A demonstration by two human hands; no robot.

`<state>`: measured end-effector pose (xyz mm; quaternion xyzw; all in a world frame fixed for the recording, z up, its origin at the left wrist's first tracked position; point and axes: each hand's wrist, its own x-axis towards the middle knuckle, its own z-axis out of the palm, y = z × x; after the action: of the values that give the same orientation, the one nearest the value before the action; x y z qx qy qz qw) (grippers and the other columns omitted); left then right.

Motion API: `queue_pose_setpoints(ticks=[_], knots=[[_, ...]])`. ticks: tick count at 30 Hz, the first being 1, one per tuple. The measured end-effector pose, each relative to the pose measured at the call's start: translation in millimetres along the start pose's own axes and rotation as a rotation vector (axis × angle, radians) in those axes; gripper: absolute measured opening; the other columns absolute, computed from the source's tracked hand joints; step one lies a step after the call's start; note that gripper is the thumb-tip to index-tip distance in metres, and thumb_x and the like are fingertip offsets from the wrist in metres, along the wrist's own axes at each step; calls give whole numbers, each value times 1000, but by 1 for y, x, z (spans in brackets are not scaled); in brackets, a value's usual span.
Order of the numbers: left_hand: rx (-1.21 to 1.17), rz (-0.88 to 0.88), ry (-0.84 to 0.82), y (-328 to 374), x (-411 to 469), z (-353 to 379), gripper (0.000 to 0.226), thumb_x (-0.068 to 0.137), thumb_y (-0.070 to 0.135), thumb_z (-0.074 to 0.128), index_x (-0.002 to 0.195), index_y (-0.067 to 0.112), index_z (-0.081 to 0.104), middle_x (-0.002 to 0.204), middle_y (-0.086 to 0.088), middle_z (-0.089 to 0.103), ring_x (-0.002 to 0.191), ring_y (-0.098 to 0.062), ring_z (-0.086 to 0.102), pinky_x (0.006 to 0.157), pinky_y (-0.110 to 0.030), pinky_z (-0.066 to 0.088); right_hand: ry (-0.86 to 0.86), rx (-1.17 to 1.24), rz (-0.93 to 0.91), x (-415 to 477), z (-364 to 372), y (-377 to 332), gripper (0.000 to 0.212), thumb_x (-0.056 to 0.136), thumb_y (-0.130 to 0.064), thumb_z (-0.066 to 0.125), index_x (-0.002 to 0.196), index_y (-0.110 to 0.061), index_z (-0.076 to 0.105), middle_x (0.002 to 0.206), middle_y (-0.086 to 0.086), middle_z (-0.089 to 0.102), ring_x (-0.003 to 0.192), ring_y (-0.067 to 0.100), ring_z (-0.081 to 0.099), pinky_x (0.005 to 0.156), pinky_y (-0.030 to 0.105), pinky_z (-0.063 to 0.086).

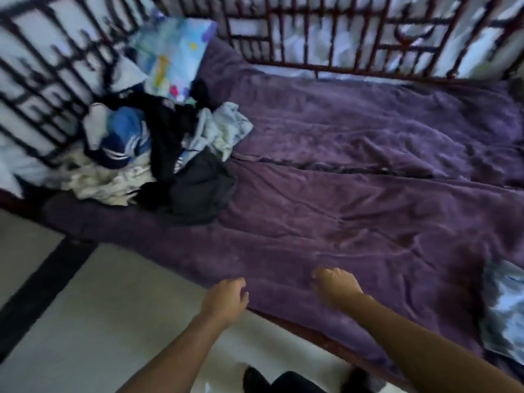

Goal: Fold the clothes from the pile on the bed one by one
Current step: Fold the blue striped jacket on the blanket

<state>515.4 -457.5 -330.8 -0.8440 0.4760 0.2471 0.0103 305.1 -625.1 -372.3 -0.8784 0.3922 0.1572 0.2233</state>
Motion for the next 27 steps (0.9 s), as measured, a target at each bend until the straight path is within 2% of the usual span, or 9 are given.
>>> queue_pose_setpoints(ticks=[7,11,14,18,22,27], knots=[[-38,-147,114,-153,-43,-68,18,93,33,46,97,18,56,101,-7,66,99,-28,62,80,-34,47,-58,-65,-154,62,-21,-158,34,95,-42,45,126,-32,55,133,-3,57,119,24,55,91,33,46],[-59,-159,150,-201,-43,-89,14,95,32,43,84,23,43,95,-6,62,93,-25,60,76,-33,45,-60,-82,-204,96,-33,-219,35,96,-39,45,128,-31,55,134,-2,57,120,23,55,93,33,45],[-63,-151,168,-232,-29,-108,13,95,32,43,86,23,45,96,-5,62,94,-23,59,79,-33,45,-57,-78,-244,126,-40,-254,35,96,-40,44,129,-32,56,134,-4,56,120,21,55,92,31,45],[-59,-150,188,-278,13,-143,15,95,32,43,95,20,52,101,-5,62,98,-23,59,79,-31,42,-38,-66,-251,183,-51,-298,30,95,-41,43,119,-31,59,128,-4,59,114,22,58,85,32,45],[-102,-173,217,-334,71,-182,20,93,30,47,105,19,59,104,-2,65,100,-21,60,83,-32,45,-31,-72,-252,257,-68,-344,33,95,-39,45,124,-27,56,128,-1,59,114,24,57,83,31,44],[-117,-215,216,-395,138,-223,26,92,35,48,112,22,59,108,2,66,105,-18,60,87,-32,47,-25,-48,-249,336,-94,-404,32,93,-39,46,120,-26,57,123,2,61,110,26,59,81,32,45]])
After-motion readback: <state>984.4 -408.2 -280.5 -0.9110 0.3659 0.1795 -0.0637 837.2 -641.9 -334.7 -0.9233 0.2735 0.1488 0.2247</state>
